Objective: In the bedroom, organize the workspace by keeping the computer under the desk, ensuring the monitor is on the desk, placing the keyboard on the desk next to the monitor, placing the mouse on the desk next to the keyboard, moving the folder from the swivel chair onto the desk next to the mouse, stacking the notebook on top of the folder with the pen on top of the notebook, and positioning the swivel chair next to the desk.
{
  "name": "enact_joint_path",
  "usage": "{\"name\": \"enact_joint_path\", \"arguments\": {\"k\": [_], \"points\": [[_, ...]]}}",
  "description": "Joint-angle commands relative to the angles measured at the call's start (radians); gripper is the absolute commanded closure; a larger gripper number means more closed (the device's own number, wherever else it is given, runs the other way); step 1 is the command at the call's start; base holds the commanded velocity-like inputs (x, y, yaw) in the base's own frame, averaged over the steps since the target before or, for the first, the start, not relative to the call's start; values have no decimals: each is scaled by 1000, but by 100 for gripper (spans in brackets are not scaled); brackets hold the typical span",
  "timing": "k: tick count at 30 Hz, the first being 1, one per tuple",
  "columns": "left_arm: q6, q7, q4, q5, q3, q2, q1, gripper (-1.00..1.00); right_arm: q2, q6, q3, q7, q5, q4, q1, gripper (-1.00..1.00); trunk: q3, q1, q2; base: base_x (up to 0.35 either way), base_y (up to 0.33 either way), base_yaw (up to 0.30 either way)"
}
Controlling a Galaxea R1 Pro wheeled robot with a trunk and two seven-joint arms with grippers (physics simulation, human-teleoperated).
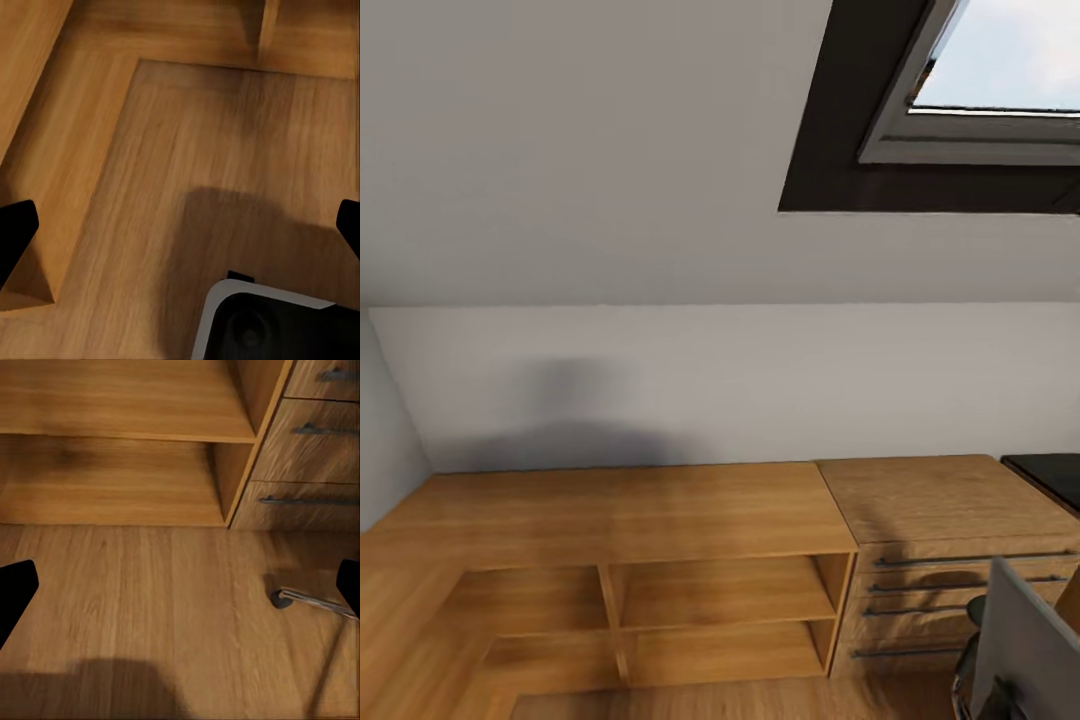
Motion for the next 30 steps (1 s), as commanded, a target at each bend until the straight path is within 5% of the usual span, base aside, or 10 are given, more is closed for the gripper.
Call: {"name": "enact_joint_path", "arguments": {"k": [1, 30], "points": [[0, 5, -2, 7, -9, 1, 1, -100, 0, -1, 3, -10, 8, 1, 0, -100, -1, 1, 0, 219, 108, -270], [1, 6, -2, 7, -10, 1, 1, -100, 0, -1, 1, -11, -22, -5, 0, -100, -17, 1, 0, 41, 19, -272]]}}
